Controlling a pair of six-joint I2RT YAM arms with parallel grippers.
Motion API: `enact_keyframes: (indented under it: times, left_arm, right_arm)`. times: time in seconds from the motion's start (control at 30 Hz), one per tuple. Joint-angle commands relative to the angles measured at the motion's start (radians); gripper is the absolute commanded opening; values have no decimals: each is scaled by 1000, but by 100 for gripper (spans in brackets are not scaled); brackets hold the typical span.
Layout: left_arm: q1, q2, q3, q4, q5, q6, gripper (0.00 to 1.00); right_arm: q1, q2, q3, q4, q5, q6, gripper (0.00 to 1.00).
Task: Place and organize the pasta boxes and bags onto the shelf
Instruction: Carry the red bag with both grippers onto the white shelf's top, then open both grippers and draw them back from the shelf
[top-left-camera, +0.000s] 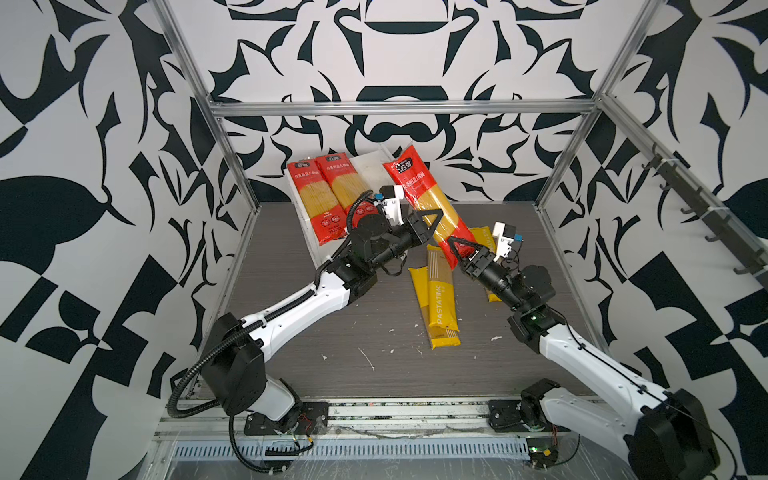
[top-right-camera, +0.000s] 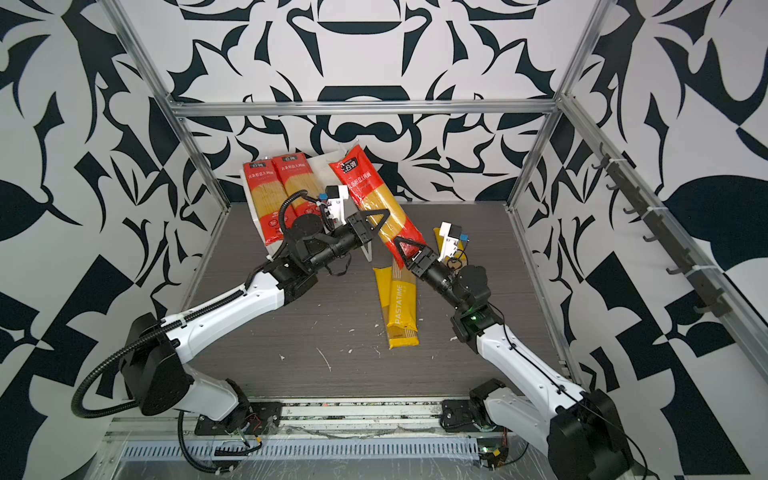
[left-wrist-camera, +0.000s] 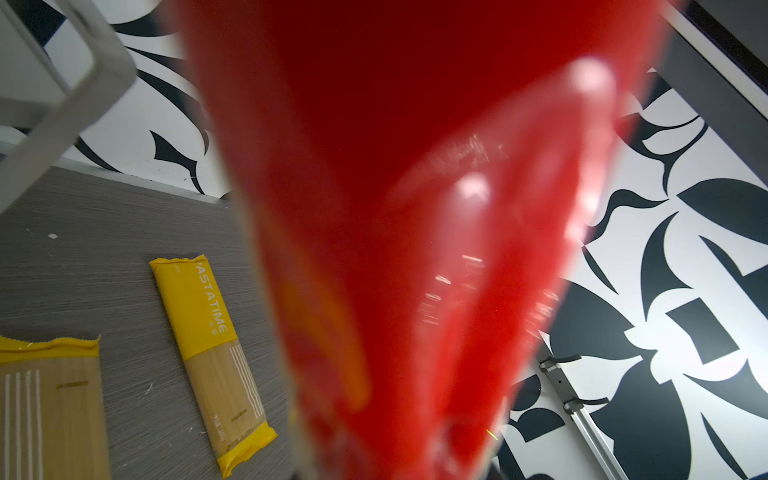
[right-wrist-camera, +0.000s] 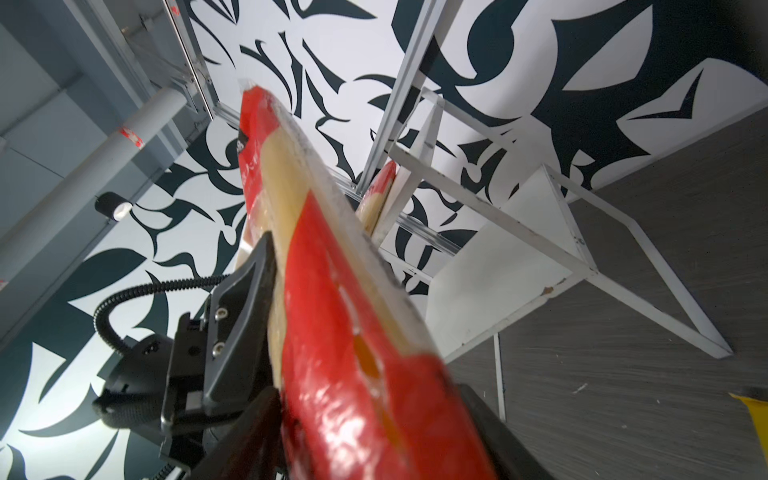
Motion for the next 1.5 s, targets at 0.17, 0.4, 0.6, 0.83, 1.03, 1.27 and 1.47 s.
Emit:
enact_keyframes:
  times: [0.17, 0.4, 0.6, 0.83, 1.03, 1.27, 1.47]
  left_arm:
    - [-1, -82, 49, 136, -15, -20, 13]
    - [1, -101, 41, 113, -27, -16, 29]
    - [7, -131, 24, 92, -32, -5, 45]
    - [17, -183, -21, 68, -38, 16, 58]
    - [17, -215, -84, 49, -23, 40, 67]
    - [16, -283, -167, 24, -10, 60, 72]
    - [-31, -327, -230, -35, -15, 135, 72]
  right_arm:
    - [34, 23, -5, 181, 108, 19, 40]
    - [45, 54, 5, 239, 139, 38, 18]
    - [52, 107, 66, 275, 147, 58, 7]
    - [75, 186, 169, 305, 158, 76, 0]
    - [98, 245, 246, 304, 187, 82, 0]
    - [118, 312, 343, 278, 209, 105, 0]
    - [154, 348, 430, 170, 290, 113, 0]
